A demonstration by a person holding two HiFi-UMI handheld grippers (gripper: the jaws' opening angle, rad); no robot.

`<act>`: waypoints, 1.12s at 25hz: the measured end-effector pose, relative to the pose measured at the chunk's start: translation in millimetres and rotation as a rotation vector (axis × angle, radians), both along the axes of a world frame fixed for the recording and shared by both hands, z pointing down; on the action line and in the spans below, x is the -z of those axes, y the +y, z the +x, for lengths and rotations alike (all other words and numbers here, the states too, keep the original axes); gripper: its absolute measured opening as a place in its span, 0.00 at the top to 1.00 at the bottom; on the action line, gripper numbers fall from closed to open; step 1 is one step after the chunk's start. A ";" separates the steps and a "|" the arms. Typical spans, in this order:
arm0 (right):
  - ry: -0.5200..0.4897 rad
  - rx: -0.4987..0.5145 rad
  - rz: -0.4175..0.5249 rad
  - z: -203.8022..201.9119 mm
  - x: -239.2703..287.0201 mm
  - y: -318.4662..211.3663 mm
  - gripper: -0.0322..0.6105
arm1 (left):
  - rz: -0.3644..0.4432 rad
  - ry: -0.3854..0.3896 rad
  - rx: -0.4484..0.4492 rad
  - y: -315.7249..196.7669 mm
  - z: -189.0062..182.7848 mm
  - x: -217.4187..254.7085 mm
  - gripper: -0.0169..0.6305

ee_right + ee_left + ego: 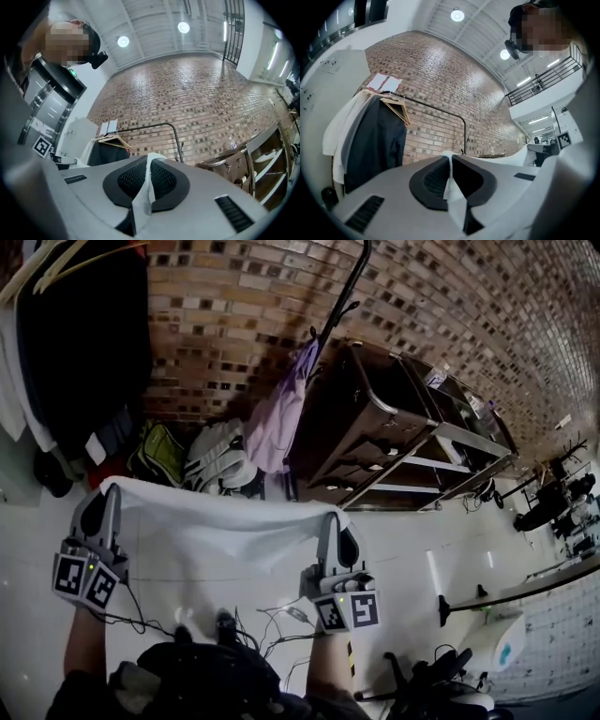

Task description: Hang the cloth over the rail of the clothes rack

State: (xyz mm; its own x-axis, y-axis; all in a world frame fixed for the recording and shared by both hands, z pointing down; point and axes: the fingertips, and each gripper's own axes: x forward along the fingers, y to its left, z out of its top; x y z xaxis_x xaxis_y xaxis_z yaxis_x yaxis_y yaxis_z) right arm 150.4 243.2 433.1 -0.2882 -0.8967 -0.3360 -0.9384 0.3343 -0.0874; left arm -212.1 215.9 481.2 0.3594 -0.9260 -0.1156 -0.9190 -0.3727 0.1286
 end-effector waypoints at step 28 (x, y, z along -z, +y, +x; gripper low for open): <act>0.180 -0.035 -0.159 20.3 -55.9 -16.5 0.89 | -0.033 -0.211 0.086 10.6 74.4 -16.4 0.90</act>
State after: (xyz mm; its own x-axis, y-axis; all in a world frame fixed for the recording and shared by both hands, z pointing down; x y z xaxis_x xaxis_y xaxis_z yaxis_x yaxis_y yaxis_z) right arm 170.7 226.7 488.9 -0.2981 -0.9449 -0.1354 -0.9545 0.2963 0.0337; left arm -137.7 226.5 497.7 0.2919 -0.9563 -0.0155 -0.9550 -0.2906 -0.0589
